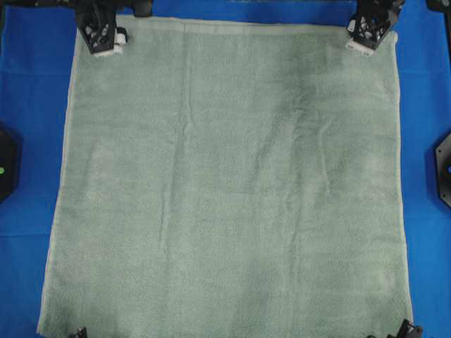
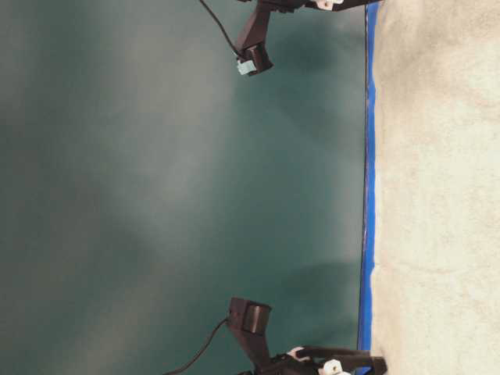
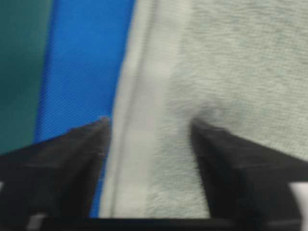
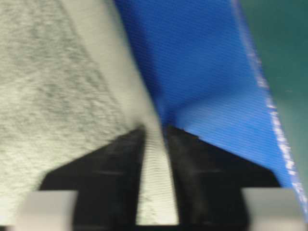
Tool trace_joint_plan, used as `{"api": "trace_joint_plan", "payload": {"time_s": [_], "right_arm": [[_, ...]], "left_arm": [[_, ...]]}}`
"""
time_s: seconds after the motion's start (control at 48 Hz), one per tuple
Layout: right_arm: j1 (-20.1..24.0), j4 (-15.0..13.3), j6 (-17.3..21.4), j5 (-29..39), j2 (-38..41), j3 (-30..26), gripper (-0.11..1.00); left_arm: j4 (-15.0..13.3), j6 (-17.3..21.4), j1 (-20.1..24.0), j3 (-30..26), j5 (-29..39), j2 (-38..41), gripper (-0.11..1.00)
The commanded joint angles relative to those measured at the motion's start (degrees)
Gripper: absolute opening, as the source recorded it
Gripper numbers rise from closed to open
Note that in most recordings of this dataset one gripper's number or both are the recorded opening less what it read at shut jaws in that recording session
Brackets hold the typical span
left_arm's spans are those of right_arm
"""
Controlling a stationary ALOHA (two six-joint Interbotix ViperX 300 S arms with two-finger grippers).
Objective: Fold a bath towel.
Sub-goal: 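Close both grippers on the far towel corners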
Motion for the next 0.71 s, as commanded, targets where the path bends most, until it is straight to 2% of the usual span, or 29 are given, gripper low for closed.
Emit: {"api": "trace_joint_plan", "payload": {"time_s": [0.0, 0.063, 0.125, 0.188, 0.396, 0.563, 0.688], "right_arm": [[-0.35, 0.44, 0.09, -1.67, 0.62, 0.97, 0.18], [-0.35, 0.53, 0.00, -2.46, 0.53, 1.49, 0.04], [-0.35, 0.97, 0.00, -2.81, 0.53, 1.93, 0.04], [-0.35, 1.58, 0.00, -2.90, 0.35, 2.29, 0.04], [-0.35, 3.34, 0.26, -3.08, -0.62, 2.81, 0.04], [0.62, 4.22, 1.05, -1.67, -6.50, 2.11, 0.04], [1.05, 4.22, 1.76, 0.70, -13.80, 1.49, 0.04]], "left_arm": [[0.09, 1.32, -1.41, 0.44, -2.11, 1.85, 0.49], [0.09, 1.67, -2.20, 0.97, -2.99, 1.76, 0.31], [0.09, 0.97, -2.46, 1.14, -3.08, 1.58, 0.15], [0.09, 0.88, -2.37, 1.58, -2.72, 1.49, 0.03], [-0.26, 0.62, -2.02, 2.02, -0.70, -0.18, 0.03], [-0.35, 0.62, -2.11, -0.53, 7.03, -6.77, 0.03], [-0.35, 0.53, -2.20, -3.52, 15.64, -13.01, 0.03]]}}
